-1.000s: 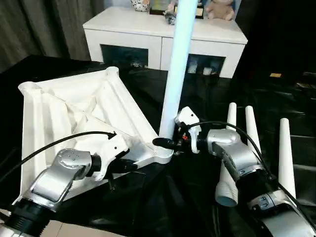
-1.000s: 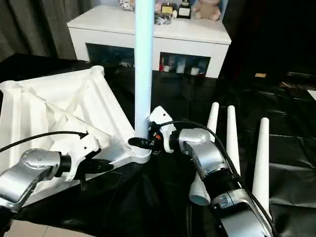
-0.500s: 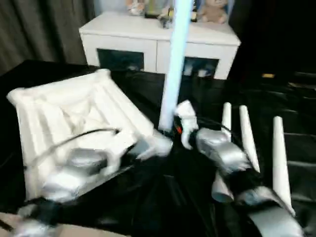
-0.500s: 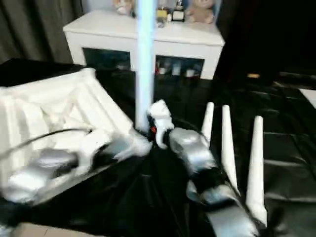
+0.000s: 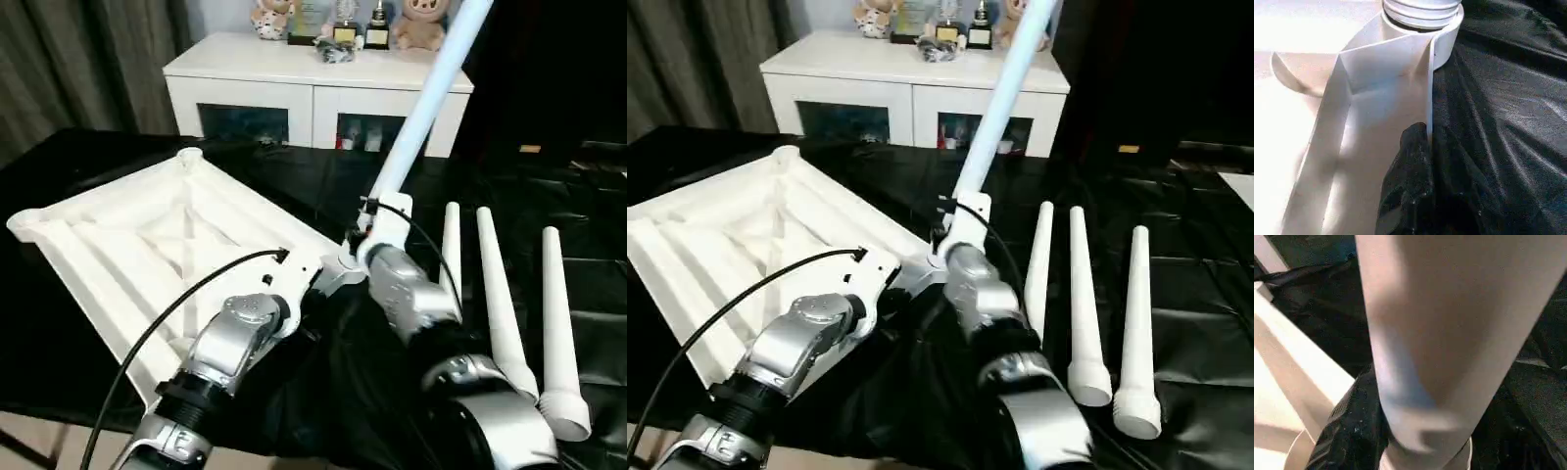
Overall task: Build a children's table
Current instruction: Rotate leg to tighten
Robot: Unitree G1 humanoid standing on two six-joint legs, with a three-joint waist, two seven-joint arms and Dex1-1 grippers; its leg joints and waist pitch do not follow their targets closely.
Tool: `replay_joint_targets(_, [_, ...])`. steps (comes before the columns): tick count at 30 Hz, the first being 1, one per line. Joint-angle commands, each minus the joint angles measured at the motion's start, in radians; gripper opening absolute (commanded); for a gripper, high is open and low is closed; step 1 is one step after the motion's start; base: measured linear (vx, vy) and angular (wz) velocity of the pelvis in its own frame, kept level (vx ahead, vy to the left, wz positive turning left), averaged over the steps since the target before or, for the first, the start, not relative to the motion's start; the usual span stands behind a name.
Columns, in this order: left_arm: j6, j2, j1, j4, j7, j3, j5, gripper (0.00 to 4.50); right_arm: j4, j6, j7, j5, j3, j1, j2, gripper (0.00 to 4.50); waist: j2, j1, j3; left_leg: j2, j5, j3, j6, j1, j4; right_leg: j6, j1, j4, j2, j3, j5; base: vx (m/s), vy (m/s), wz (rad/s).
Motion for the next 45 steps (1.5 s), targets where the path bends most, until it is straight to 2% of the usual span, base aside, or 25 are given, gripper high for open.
replay_joint_targets(1, [0.01, -0.008, 0.0, 0.006, -0.012, -0.01, -0.016, 0.0, 0.153, 0.063, -0.044, -0.015, -0.033, 0.065, -0.015, 1.87, 0.008, -0.019, -0.003, 0.041, -0.784, -0.033, -0.033, 0.024, -0.099, 0.038, -0.022, -0.093, -0.047, 0.001, -0.643, 0.0, 0.0, 0.0])
replay_joint_targets(2, [0.01, -0.004, 0.001, 0.005, -0.014, -0.007, -0.016, 0.0, 0.159, 0.06, -0.042, -0.018, -0.027, 0.06, -0.015, 1.87, 0.012, -0.015, -0.002, 0.054, -0.824, -0.035, -0.037, 0.006, -0.122, 0.027, -0.007, -0.064, -0.041, 0.01, -0.593, 0.0, 0.0, 0.0])
replay_joint_targets(3, [0.01, -0.003, 0.002, 0.005, -0.014, -0.007, -0.016, 0.0, 0.159, 0.059, -0.042, -0.019, -0.026, 0.06, -0.015, 1.87, 0.018, -0.001, -0.003, 0.07, -0.869, -0.024, -0.041, -0.018, -0.159, -0.005, 0.015, -0.007, -0.03, 0.028, -0.502, 0.0, 0.0, 0.0])
replay_joint_targets(4, [0.011, 0.004, 0.004, 0.0, -0.018, -0.006, -0.016, 0.0, 0.161, 0.056, -0.037, -0.025, -0.018, 0.055, -0.015, 1.87, 0.014, 0.007, -0.005, 0.079, -0.875, -0.022, -0.038, -0.038, -0.177, -0.012, 0.034, 0.042, -0.029, 0.047, -0.444, -0.042, -0.051, 0.13])
replay_joint_targets(5, [0.011, 0.01, 0.007, -0.006, -0.026, -0.007, -0.017, 0.0, 0.162, 0.053, -0.026, -0.035, -0.004, 0.05, -0.016, 1.87, -0.004, 0.028, -0.005, 0.062, -0.83, 0.01, -0.043, -0.002, -0.162, -0.024, -0.021, 0.003, -0.028, 0.071, -0.506, 0.04, -0.093, 0.2])
replay_joint_targets(6, [0.008, 0.022, 0.016, -0.025, -0.049, -0.01, -0.019, 0.0, 0.164, 0.038, -0.001, -0.055, 0.018, 0.043, -0.018, 1.87, -0.044, 0.021, -0.007, -0.005, -0.586, 0.013, -0.017, 0.091, -0.004, 0.023, -0.126, -0.134, -0.078, 0.063, -0.85, 0.04, -0.093, 0.2])
replay_joint_targets(7, [0.01, 0.029, 0.021, -0.035, -0.06, -0.011, -0.02, 0.0, 0.163, 0.032, 0.013, -0.063, 0.028, 0.04, -0.019, 1.87, -0.034, 0.027, 0.0, -0.007, -0.457, 0.001, 0.003, 0.088, 0.032, 0.021, -0.123, -0.157, -0.121, 0.078, -0.939, 0.07, -0.06, -0.12])
replay_joint_targets(8, [0.002, 0.047, 0.03, -0.054, -0.086, -0.021, -0.018, 0.0, 0.159, 0.028, 0.043, -0.07, 0.041, 0.038, -0.022, 1.87, -0.025, 0.026, -0.009, 0.023, -0.301, -0.03, 0.021, -0.028, -0.037, 0.02, 0.004, -0.101, -0.133, 0.081, -0.847, 0.084, 0.036, -0.49])
replay_joint_targets(9, [0.003, 0.094, 0.052, -0.09, -0.141, -0.04, -0.021, 0.0, 0.141, 0.03, 0.128, -0.078, 0.071, 0.039, -0.031, 1.87, -0.018, 0.024, -0.017, 0.047, -0.309, -0.04, -0.012, -0.063, -0.085, 0.017, 0.026, -0.06, -0.081, 0.056, -0.606, 0.084, 0.036, -0.49])
replay_joint_targets(10, [0.003, 0.113, 0.061, -0.104, -0.164, -0.048, -0.022, 0.0, 0.135, 0.032, 0.163, -0.08, 0.083, 0.039, -0.035, 1.87, -0.01, 0.022, -0.023, 0.053, -0.345, -0.047, -0.024, -0.05, -0.086, -0.003, 0.017, -0.046, -0.073, 0.056, -0.49, 0.09, 0.053, -0.29])
replay_joint_targets(11, [-0.017, 0.15, 0.077, -0.127, -0.211, -0.065, -0.022, 0.0, 0.117, 0.036, 0.228, -0.081, 0.103, 0.043, -0.044, 1.87, -0.011, 0.013, -0.015, 0.052, -0.408, -0.039, -0.027, -0.035, -0.09, -0.05, -0.003, -0.041, -0.065, 0.065, -0.397, 0.0, 0.0, 0.0])
replay_joint_targets(13, [-0.058, 0.206, 0.103, -0.163, -0.288, -0.082, -0.032, 0.0, 0.083, 0.045, 0.338, -0.08, 0.137, 0.054, -0.062, 1.87, -0.003, 0.007, -0.016, 0.052, -0.401, -0.032, -0.029, -0.028, -0.086, -0.12, -0.007, -0.039, -0.07, 0.076, -0.366, 0.0, 0.0, 0.0])
replay_joint_targets(16, [-0.103, 0.304, 0.14, -0.224, -0.403, -0.079, -0.062, 0.0, -0.017, 0.055, 0.621, -0.074, 0.233, 0.1, -0.14, 1.87, -0.011, 0.004, -0.018, 0.053, -0.415, -0.027, -0.024, -0.018, -0.083, -0.135, -0.013, -0.042, -0.067, 0.077, -0.385, 0.0, 0.0, 0.0])
replay_joint_targets(19, [-0.116, 0.365, 0.159, -0.267, -0.476, -0.07, -0.083, 0.0, -0.054, 0.045, 0.765, -0.077, 0.275, 0.123, -0.191, 1.87, -0.02, 0.007, -0.024, 0.06, -0.326, -0.01, 0.003, -0.017, -0.078, -0.18, -0.015, -0.027, -0.06, 0.089, -0.28, 0.063, -0.01, 0.09])
replay_joint_targets(22, [-0.121, 0.427, 0.171, -0.31, -0.542, -0.056, -0.111, 0.0, -0.06, 0.029, 0.922, -0.092, 0.307, 0.138, -0.257, 1.87, -0.019, 0.015, -0.032, 0.058, -0.259, 0.006, 0.02, -0.013, -0.07, -0.231, -0.019, -0.013, -0.055, 0.097, -0.21, 0.093, -0.024, 0.13])
replay_joint_targets(24, [-0.127, 0.456, 0.173, -0.317, -0.574, -0.05, -0.123, 0.0, -0.064, 0.017, 1.016, -0.096, 0.327, 0.148, -0.294, 1.87, -0.018, 0.019, -0.041, 0.056, -0.14, 0.009, 0.04, -0.023, -0.059, -0.265, -0.009, 0.01, -0.05, 0.097, -0.044, 0.117, -0.02, 0.02])
replay_joint_targets(26, [-0.14, 0.475, 0.173, -0.311, -0.595, -0.049, -0.125, 0.0, -0.071, 0.005, 1.068, -0.096, 0.342, 0.158, -0.319, 1.87, -0.017, 0.024, -0.05, 0.048, -0.011, 0.019, 0.074, -0.017, -0.042, -0.311, -0.01, 0.032, -0.038, 0.094, 0.183, 0.106, -0.008, 0.04])
replay_joint_targets(27, [-0.147, 0.477, 0.172, -0.307, -0.596, -0.047, -0.122, 0.0, -0.073, 0.004, 1.079, -0.091, 0.341, 0.161, -0.323, 1.87, -0.018, 0.026, -0.052, 0.046, 0.033, 0.019, 0.09, -0.017, -0.038, -0.321, -0.005, 0.039, -0.038, 0.096, 0.253, 0.099, -0.002, 0.05])
replay_joint_targets(30, [-0.165, 0.483, 0.166, -0.291, -0.591, -0.042, -0.113, 0.0, -0.075, -0.016, 1.102, -0.079, 0.326, 0.176, -0.331, 1.87, -0.023, 0.03, -0.055, 0.046, 0.07, 0.02, 0.12, -0.02, -0.034, -0.328, 0.005, 0.044, -0.039, 0.102, 0.308, 0.025, 0.003, 0.01])
replay_joint_targets(35, [-0.181, 0.478, 0.158, -0.277, -0.568, -0.04, -0.106, 0.0, -0.079, -0.034, 1.088, -0.057, 0.287, 0.193, -0.322, 1.87, -0.019, 0.03, -0.049, 0.056, -0.042, 0.019, 0.075, -0.016, -0.045, -0.311, 0.004, 0.031, -0.04, 0.1, 0.127, 0.0, 0.0, 0.0])
replay_joint_targets(37, [-0.212, 0.477, 0.156, -0.274, -0.564, -0.044, -0.097, 0.0, -0.115, -0.037, 1.047, 0.018, 0.203, 0.192, -0.289, 1.87, -0.012, 0.033, -0.047, 0.057, -0.09, 0.02, 0.043, -0.014, -0.049, -0.3, 0.003, 0.027, -0.041, 0.103, 0.082, 0.0, 0.0, 0.0])
replay_joint_targets(38, [-0.231, 0.478, 0.156, -0.275, -0.567, -0.046, -0.094, 0.0, -0.136, -0.038, 1.038, 0.048, 0.174, 0.19, -0.278, 1.87, -0.016, 0.031, -0.047, 0.057, -0.095, 0.02, 0.039, -0.016, -0.049, -0.297, 0.005, 0.026, -0.04, 0.103, 0.08, 0.0, 0.0, 0.0])
replay_joint_targets(41, [-0.265, 0.481, 0.16, -0.28, -0.579, -0.046, -0.096, 0.0, -0.171, -0.03, 1.03, 0.093, 0.138, 0.187, -0.265, 1.87, -0.015, 0.032, -0.05, 0.055, -0.083, 0.02, 0.035, -0.016, -0.047, -0.291, 0.006, 0.029, -0.039, 0.104, 0.095, 0.0, 0.0, 0.0])
replay_joint_targets(42, [-0.287, 0.486, 0.168, -0.299, -0.596, -0.032, -0.114, 0.0, -0.254, 0.01, 1.048, 0.177, 0.088, 0.19, -0.251, 1.87, -0.008, 0.033, -0.05, 0.053, -0.066, 0.02, 0.038, -0.016, -0.044, -0.293, 0.006, 0.031, -0.037, 0.104, 0.118, 0.0, 0.0, 0.0])
replay_joint_targets(45, [-0.268, 0.497, 0.172, -0.323, -0.63, 0.011, -0.167, 0.27, -0.382, 0.072, 1.085, 0.27, 0.048, 0.2, -0.253, 1.87, -0.011, 0.042, -0.063, 0.048, 0.064, 0.018, 0.077, -0.022, -0.028, -0.304, 0.012, 0.051, -0.034, 0.104, 0.276, 0.0, 0.0, 0.0])
